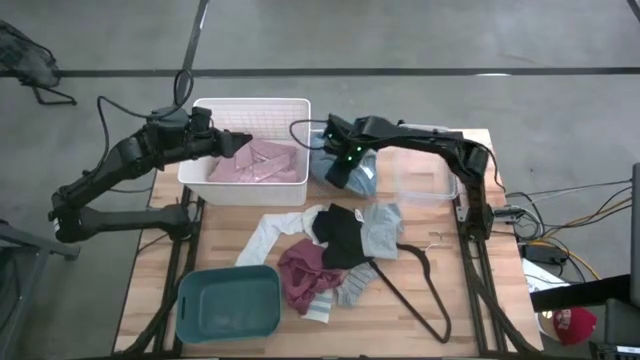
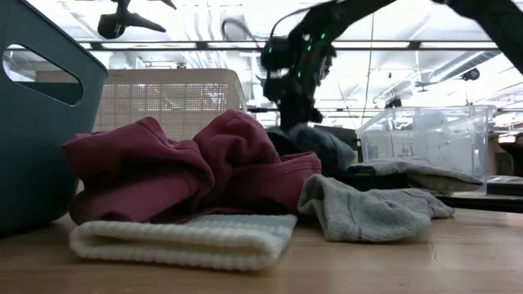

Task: Pick & Place Cloths
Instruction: Put the blue polo shirt into the laundry organizer

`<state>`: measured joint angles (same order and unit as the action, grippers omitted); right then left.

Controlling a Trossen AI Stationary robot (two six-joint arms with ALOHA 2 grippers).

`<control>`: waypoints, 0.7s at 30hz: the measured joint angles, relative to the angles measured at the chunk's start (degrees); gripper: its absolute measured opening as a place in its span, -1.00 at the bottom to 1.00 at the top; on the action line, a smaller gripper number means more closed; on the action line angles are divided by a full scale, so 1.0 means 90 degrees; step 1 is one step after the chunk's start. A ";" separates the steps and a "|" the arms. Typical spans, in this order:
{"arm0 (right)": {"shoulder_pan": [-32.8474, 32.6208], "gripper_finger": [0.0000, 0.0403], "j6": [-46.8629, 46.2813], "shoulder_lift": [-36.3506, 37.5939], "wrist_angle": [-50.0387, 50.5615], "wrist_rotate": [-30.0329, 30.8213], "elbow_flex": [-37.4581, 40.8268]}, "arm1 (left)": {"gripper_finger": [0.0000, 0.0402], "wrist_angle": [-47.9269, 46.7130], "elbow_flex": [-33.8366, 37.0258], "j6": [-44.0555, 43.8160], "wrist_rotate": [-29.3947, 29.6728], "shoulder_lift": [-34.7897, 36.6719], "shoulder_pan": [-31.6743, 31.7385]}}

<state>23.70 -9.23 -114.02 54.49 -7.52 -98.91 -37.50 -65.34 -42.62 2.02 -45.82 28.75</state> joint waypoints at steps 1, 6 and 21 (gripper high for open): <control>-0.0001 -0.77 -0.0073 0.0144 0.0003 0.0026 0.0005 | 0.22 -0.0002 0.0000 0.0024 0.0000 -0.0002 0.0000; -0.0007 -0.77 -0.0337 0.0832 0.0069 0.0339 0.0017 | 0.22 -0.0002 0.0000 0.0075 0.0000 -0.0015 -0.0002; -0.0007 -0.77 -0.1136 0.2276 -0.0351 0.0509 -0.0012 | 0.22 -0.0002 0.0000 0.0103 0.0036 -0.0027 -0.0005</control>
<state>23.64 -19.45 -93.54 51.33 -2.94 -99.02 -37.52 -65.34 -41.69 2.35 -46.06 28.71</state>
